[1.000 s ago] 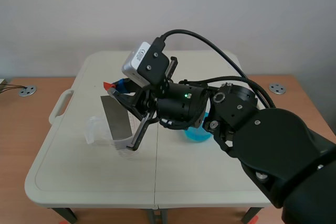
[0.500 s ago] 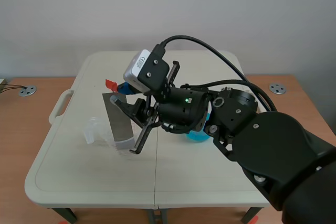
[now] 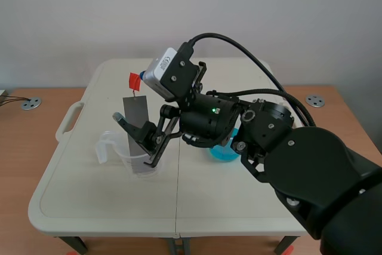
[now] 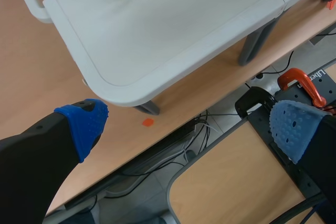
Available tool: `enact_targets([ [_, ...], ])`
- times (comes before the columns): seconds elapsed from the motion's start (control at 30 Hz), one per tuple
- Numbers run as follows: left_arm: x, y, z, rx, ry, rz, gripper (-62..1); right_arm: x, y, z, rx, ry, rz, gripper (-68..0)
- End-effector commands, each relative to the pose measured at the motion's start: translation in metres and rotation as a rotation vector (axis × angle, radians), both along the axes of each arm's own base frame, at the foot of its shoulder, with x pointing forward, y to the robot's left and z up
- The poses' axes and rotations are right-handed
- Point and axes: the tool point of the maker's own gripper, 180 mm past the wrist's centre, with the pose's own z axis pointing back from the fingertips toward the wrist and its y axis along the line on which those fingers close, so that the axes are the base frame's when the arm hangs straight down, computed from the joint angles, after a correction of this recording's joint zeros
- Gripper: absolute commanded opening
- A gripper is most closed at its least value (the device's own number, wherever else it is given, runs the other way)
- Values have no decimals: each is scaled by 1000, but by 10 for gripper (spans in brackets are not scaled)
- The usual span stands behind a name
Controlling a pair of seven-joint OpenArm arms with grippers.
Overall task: Hold the metal plate by the orange handle, dip it into the blue solution, take it out and point at it, then put the plate back in the beaker on the left.
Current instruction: 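Return to the home posture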
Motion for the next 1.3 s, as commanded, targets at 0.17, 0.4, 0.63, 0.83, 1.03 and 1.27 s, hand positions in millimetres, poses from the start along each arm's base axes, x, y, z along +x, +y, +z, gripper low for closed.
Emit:
enact_targets([
  [0.17, 2, -3, 4, -16, -18, -4, 14, 21, -25, 26, 82, 8, -57, -171],
  [0.4, 23, -4, 15, -30, -95, -7, 14, 20, -63, 26, 59, 65, -115, -79],
  [0.63, 75, -11, 46, -66, -273, -10, 14, -5, -99, 23, 10, 93, -166, -20],
  [0.83, 104, -25, 62, -81, -353, -37, 14, -30, -133, 26, -13, 149, -234, -20],
  [1.03, 116, -47, 65, -96, -371, -104, 14, -49, -169, 32, -21, 218, -330, -20],
  [1.27, 113, -76, 60, -133, -349, -186, 14, -64, -192, 34, -46, 233, -398, -21],
])
